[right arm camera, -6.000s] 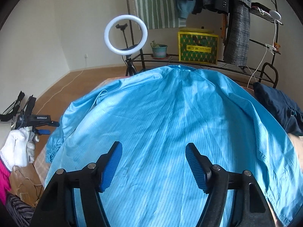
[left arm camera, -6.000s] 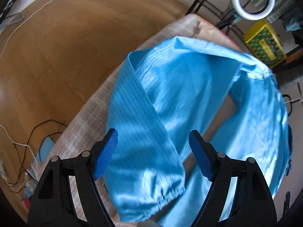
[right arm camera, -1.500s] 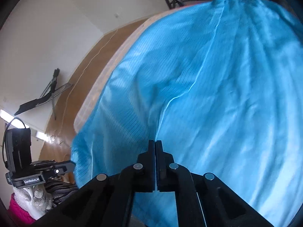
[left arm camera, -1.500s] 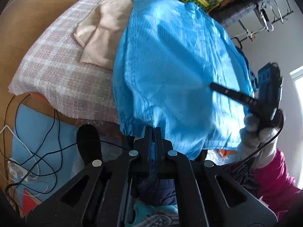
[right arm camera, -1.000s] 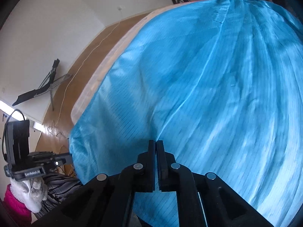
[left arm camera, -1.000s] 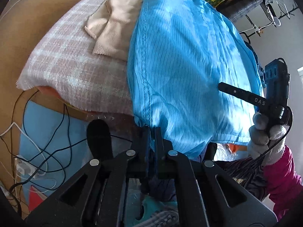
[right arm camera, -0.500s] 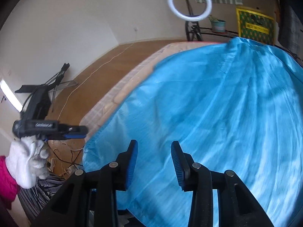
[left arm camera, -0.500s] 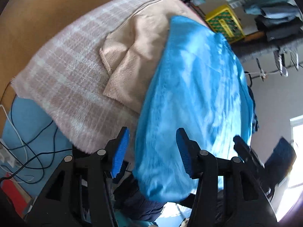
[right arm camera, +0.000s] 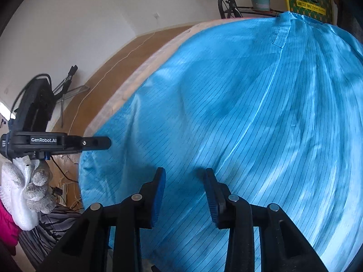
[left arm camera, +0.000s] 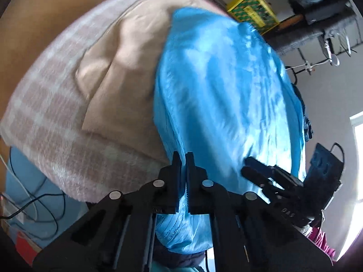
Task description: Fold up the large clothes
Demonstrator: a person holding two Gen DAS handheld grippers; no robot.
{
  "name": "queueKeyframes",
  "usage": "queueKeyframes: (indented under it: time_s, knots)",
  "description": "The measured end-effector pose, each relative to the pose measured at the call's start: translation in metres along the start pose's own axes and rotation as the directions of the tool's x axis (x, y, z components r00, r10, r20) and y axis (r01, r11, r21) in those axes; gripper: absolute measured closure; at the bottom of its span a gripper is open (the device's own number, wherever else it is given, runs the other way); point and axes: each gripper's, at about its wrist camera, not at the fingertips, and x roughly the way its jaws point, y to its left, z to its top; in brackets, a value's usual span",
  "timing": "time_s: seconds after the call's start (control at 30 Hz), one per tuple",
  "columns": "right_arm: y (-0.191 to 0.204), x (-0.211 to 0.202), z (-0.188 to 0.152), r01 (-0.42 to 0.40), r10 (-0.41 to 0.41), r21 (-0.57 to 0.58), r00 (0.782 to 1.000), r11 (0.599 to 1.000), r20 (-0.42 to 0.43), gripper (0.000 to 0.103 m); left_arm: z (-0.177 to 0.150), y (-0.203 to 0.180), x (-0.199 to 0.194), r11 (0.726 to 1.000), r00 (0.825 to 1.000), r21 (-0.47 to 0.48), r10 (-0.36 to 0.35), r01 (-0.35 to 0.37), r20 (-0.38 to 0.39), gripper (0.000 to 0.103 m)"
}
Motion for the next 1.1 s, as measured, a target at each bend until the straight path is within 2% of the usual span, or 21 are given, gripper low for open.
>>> queueKeyframes:
  time_s: [0.13,0.23,0.27,0.3,0.33,0.37,0.53,0.7,0.83,0.93,1.0,1.03,1.1]
  knots:
    - [-0.002,-0.001,0.001,-0.004,0.004,0.011,1.0,1.0,-0.004,0.066,-0.002,-0.012,-0.01,0.999,0.999,0.048,0.004,-0.006,0.048,0.103]
    - [-0.005,-0.01,0.009,-0.038,0.039,0.078,0.999,0.996,-0.009,0.064,-0.004,-0.014,-0.012,0.998,0.998,0.056,-0.008,0.005,0.066,0.103]
    - [-0.009,-0.02,0.017,-0.071,0.071,0.114,0.997,0.991,0.005,0.063,-0.005,-0.013,-0.013,0.998,0.997,0.057,-0.012,0.008,0.072,0.103]
    - [-0.01,-0.027,0.023,-0.087,0.086,0.13,0.996,0.988,0.014,0.058,-0.006,-0.014,-0.014,0.998,0.997,0.058,-0.015,0.01,0.078,0.103]
    - [-0.011,-0.034,0.032,-0.094,0.092,0.14,0.996,0.986,0.022,0.047,-0.006,-0.015,-0.015,0.998,0.996,0.062,-0.019,0.013,0.083,0.103]
    - [-0.009,-0.043,0.045,-0.092,0.088,0.137,0.996,0.986,0.035,0.043,-0.007,-0.016,-0.016,0.998,0.996,0.068,-0.022,0.016,0.084,0.103]
    - [0.009,-0.052,0.109,-0.033,0.03,0.057,0.998,0.998,0.053,0.041,-0.004,-0.025,-0.021,0.994,0.994,0.092,-0.061,0.052,0.092,0.103]
    - [0.018,-0.016,0.168,0.009,-0.009,0.08,1.0,0.997,0.008,0.041,-0.001,-0.03,-0.024,0.992,0.992,0.105,-0.084,0.074,0.099,0.103]
    - [0.046,0.025,0.205,0.106,-0.107,-0.018,0.993,0.994,-0.044,0.041,0.001,-0.029,-0.022,0.991,0.989,0.082,-0.111,0.103,0.094,0.103]
    - [0.065,0.064,0.226,0.129,-0.137,-0.068,0.982,0.989,-0.134,0.042,0.001,-0.031,-0.023,0.99,0.988,0.09,-0.12,0.111,0.096,0.103]
    - [0.076,0.091,0.233,0.166,-0.187,-0.117,0.963,0.979,-0.193,0.042,0.002,-0.031,-0.023,0.989,0.987,0.09,-0.126,0.118,0.094,0.103]
    - [0.084,0.1,0.234,0.156,-0.176,-0.126,0.968,0.98,-0.176,0.043,0.002,-0.031,-0.023,0.989,0.987,0.089,-0.128,0.12,0.092,0.103]
    - [0.095,0.122,0.234,0.229,-0.268,-0.204,0.944,0.952,-0.192,0.042,0.002,-0.032,-0.022,0.988,0.987,0.093,-0.133,0.125,0.088,0.103]
